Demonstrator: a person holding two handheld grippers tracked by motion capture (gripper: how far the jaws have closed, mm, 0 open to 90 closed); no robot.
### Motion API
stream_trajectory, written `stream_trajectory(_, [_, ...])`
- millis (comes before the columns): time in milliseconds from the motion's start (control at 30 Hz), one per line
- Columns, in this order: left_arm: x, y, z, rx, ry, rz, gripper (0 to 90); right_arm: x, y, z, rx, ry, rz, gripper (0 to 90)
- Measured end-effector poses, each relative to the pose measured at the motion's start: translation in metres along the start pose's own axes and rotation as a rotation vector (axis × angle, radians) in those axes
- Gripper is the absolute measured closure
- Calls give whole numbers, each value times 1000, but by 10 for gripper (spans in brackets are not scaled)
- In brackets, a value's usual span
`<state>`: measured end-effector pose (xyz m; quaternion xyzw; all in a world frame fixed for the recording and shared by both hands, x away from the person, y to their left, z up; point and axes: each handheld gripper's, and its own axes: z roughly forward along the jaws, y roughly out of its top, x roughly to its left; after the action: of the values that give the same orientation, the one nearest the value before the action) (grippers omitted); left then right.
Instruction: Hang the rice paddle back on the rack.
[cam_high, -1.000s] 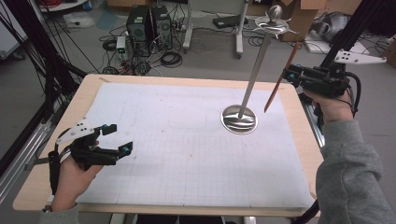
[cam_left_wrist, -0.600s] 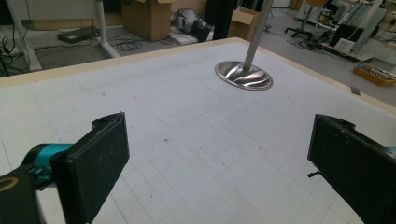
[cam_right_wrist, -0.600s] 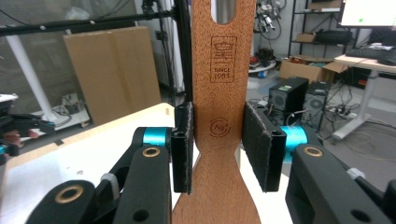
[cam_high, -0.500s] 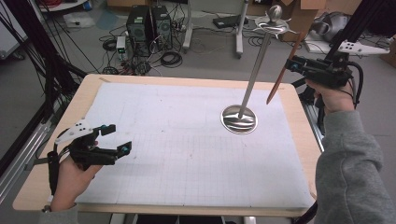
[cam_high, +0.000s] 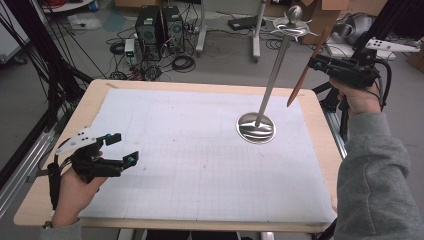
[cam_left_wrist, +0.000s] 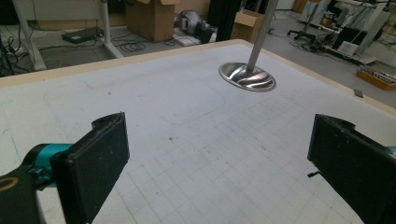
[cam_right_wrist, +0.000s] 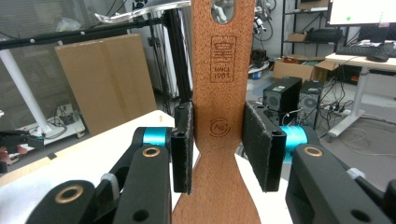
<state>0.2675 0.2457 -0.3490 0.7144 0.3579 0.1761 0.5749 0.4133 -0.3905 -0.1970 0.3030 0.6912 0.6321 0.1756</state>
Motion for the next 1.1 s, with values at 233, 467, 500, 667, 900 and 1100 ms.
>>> stream_trajectory(233, [1,-1,-1,1,2,-4,58,-2,3,2,-3,4,8,647])
stream_trajectory(467, [1,-1,-2,-2,5,-4,58,-4,2,5,-2,15,17,647])
stream_trajectory(500, [2,-1,-2,-2,5,-4,58,-3,2,5,2,17,25,647])
stream_trajectory(667, [1,0,-2,-1,5,-3,59,-2,2,7,6,27,20,647])
stream_trajectory(900, [2,-1,-2,-2,5,-4,58,-1,1,10,14,30,20,647])
stream_trajectory(1100, [2,0,-2,-1,4,-3,58,-1,1,12,16,32,19,647])
